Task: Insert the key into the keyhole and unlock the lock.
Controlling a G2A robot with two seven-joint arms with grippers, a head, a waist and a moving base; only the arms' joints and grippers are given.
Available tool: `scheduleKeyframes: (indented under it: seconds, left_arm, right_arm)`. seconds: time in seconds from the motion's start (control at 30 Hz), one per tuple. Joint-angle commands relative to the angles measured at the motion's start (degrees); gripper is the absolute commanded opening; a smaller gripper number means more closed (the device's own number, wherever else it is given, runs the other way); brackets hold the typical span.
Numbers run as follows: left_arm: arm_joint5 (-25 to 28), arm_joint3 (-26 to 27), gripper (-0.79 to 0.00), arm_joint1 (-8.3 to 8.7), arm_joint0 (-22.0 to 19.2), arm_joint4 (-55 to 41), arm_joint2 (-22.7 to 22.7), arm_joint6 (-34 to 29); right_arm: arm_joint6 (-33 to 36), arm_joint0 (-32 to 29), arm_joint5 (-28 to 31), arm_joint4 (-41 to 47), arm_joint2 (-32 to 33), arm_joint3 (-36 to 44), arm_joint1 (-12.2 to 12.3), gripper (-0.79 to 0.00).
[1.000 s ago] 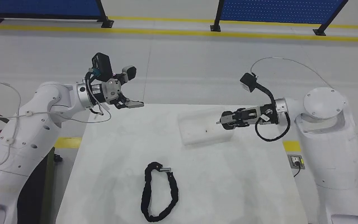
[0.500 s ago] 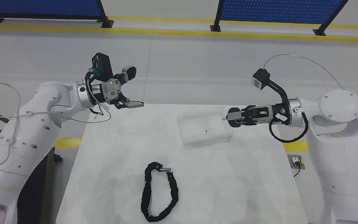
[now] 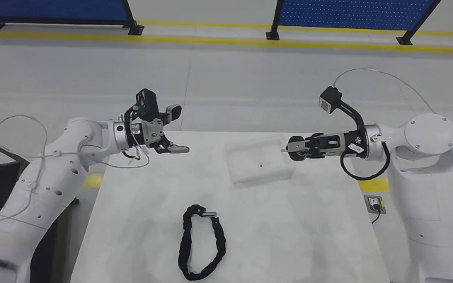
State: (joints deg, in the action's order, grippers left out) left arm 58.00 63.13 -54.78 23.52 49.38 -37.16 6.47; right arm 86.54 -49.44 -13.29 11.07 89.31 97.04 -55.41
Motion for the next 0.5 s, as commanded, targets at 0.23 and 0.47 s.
scheduleKeyframes:
  seconds: [0.23, 0.47]
  left_arm:
    - [0.0, -6.9, 0.0, -3.75, 2.1, 7.8, 7.7, 11.9]
    - [0.0, -13.5, 0.0, -7.71, 2.0, 15.8, 14.1, 19.8]
  right_arm:
    - [0.0, 0.0, 0.0, 0.0, 0.0, 0.0, 0.0, -0.785]
    - [0.0, 0.0, 0.0, 0.0, 0.0, 0.0, 0.0, -0.785]
